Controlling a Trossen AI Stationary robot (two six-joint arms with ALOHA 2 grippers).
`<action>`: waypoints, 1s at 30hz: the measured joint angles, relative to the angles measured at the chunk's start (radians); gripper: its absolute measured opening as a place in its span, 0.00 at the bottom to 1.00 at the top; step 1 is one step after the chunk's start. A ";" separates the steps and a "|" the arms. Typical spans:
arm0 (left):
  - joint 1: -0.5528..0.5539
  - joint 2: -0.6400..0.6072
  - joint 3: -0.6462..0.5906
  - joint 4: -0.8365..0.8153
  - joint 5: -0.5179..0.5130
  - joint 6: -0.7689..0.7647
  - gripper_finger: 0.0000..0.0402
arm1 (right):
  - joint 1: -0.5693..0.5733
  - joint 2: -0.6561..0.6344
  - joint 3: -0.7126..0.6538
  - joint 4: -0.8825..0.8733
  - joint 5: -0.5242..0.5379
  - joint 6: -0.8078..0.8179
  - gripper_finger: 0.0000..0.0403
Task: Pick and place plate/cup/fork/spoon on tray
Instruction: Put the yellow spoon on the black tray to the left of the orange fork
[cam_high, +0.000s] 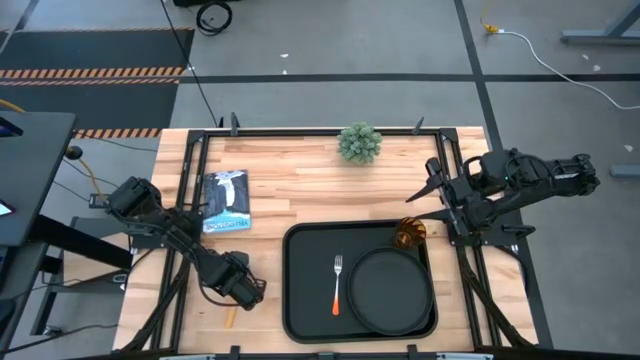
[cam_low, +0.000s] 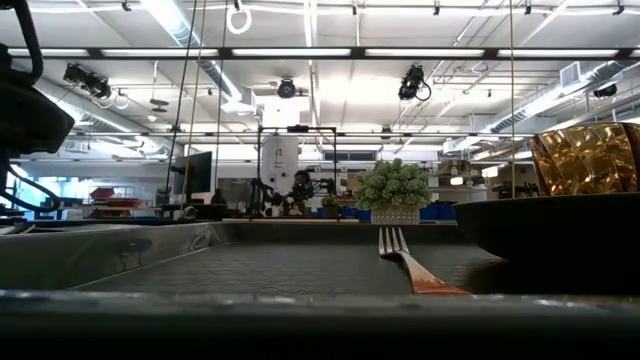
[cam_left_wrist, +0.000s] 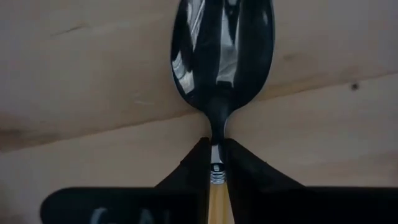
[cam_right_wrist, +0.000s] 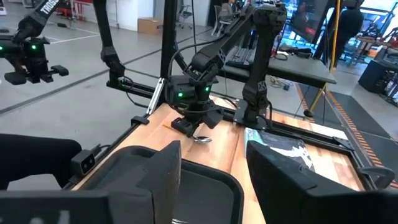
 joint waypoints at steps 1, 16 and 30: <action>0.002 0.000 0.000 0.005 -0.009 -0.010 0.09 | 0.000 0.000 0.000 0.000 0.000 0.000 0.47; 0.005 0.003 0.050 0.012 -0.204 -0.086 0.09 | 0.000 0.000 0.000 0.000 0.000 -0.008 0.46; 0.049 0.001 0.139 0.001 -0.391 -0.082 0.09 | 0.000 0.002 0.000 0.017 0.000 -0.014 0.45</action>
